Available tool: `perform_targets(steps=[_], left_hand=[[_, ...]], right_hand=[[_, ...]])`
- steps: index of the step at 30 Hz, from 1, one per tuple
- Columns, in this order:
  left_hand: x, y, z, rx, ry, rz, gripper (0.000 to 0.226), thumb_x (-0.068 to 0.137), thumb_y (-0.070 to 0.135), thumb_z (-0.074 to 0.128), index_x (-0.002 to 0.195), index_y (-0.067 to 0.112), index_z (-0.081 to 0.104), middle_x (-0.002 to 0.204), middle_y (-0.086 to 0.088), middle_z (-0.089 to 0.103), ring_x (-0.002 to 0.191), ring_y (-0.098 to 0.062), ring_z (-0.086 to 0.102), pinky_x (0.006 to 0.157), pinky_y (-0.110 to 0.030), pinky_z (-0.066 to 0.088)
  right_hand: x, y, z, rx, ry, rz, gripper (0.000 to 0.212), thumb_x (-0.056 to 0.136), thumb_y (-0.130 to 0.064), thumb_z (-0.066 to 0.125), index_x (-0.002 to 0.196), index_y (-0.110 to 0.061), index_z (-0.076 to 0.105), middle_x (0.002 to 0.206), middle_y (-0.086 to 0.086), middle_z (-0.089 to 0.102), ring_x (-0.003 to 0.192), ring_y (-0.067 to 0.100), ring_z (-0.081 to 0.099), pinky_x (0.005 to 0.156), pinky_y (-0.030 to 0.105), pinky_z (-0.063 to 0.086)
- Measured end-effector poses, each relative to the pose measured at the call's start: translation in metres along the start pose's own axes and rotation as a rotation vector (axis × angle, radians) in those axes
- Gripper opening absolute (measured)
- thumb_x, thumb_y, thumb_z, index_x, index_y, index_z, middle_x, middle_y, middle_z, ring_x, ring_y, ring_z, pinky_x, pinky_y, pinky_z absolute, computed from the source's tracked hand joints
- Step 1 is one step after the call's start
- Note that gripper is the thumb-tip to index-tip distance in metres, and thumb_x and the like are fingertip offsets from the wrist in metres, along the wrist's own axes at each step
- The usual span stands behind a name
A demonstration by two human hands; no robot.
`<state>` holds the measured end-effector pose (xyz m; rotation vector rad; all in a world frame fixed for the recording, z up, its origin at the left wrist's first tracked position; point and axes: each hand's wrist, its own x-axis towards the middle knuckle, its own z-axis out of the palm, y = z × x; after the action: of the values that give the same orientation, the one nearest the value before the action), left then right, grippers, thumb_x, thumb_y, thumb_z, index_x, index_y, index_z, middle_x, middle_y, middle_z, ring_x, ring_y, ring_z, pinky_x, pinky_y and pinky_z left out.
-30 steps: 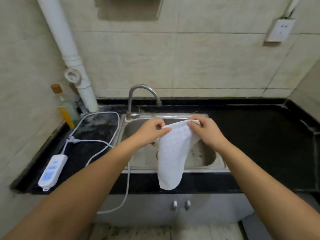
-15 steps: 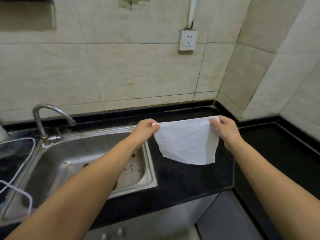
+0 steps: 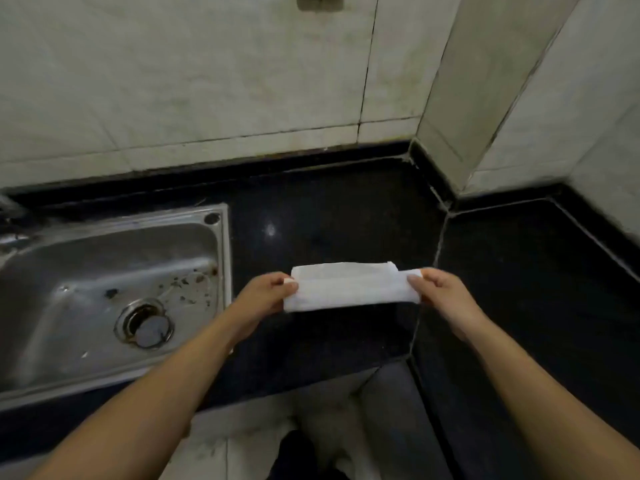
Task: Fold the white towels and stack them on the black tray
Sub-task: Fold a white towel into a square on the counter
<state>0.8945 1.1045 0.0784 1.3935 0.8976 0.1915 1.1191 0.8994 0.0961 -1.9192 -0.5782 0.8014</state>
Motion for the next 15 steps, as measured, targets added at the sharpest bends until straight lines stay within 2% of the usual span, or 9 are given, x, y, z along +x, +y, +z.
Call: perform_targets(steps=[3,6,9,12,15], left_hand=[[-0.008,-0.042,0.012,0.044,-0.048,-0.113,0.011,0.091,0.007,0.058,0.081,0.010,0.062,0.077,-0.005,0.062,0.069,-0.010,0.059,0.059,-0.017,0.051],[0.004,-0.060,0.017,0.138,0.041,-0.104,0.012,0.091,0.011,0.059,0.080,0.011,0.063,0.079,-0.005,0.064,0.073,-0.015,0.059,0.064,-0.023,0.050],[0.028,-0.056,0.017,0.331,0.188,0.011,0.011,0.091,0.018,0.059,0.081,0.017,0.062,0.079,0.001,0.063,0.073,-0.012,0.056,0.062,-0.022,0.043],[0.054,-0.044,0.018,0.552,0.307,0.131,0.010,0.091,0.023,0.055,0.085,0.018,0.061,0.081,0.004,0.058,0.077,-0.012,0.052,0.062,-0.024,0.039],[0.070,-0.047,0.019,0.776,0.346,0.217,0.015,0.093,0.025,0.053,0.098,0.015,0.062,0.099,-0.002,0.059,0.095,-0.018,0.050,0.080,-0.029,0.039]], right_hand=[[-0.009,0.053,0.009,-0.006,-0.055,0.131,0.039,0.086,-0.035,0.065,0.093,0.003,0.065,0.081,0.014,0.058,0.076,0.022,0.053,0.072,0.037,0.042],[-0.003,0.067,0.020,-0.054,-0.042,0.166,0.021,0.093,-0.020,0.058,0.080,-0.003,0.064,0.069,0.004,0.057,0.067,0.017,0.052,0.064,0.029,0.042],[0.022,0.053,0.031,-0.182,0.078,0.107,0.024,0.093,-0.020,0.056,0.070,-0.014,0.058,0.064,-0.004,0.049,0.063,0.011,0.045,0.057,0.024,0.036],[0.053,0.036,0.041,-0.321,0.200,0.048,0.022,0.094,-0.024,0.053,0.082,-0.008,0.062,0.080,0.004,0.057,0.073,0.016,0.053,0.064,0.028,0.040],[0.072,0.036,0.053,-0.590,0.237,0.022,0.020,0.096,-0.024,0.049,0.098,-0.011,0.063,0.104,0.010,0.058,0.092,0.025,0.057,0.081,0.035,0.044]])
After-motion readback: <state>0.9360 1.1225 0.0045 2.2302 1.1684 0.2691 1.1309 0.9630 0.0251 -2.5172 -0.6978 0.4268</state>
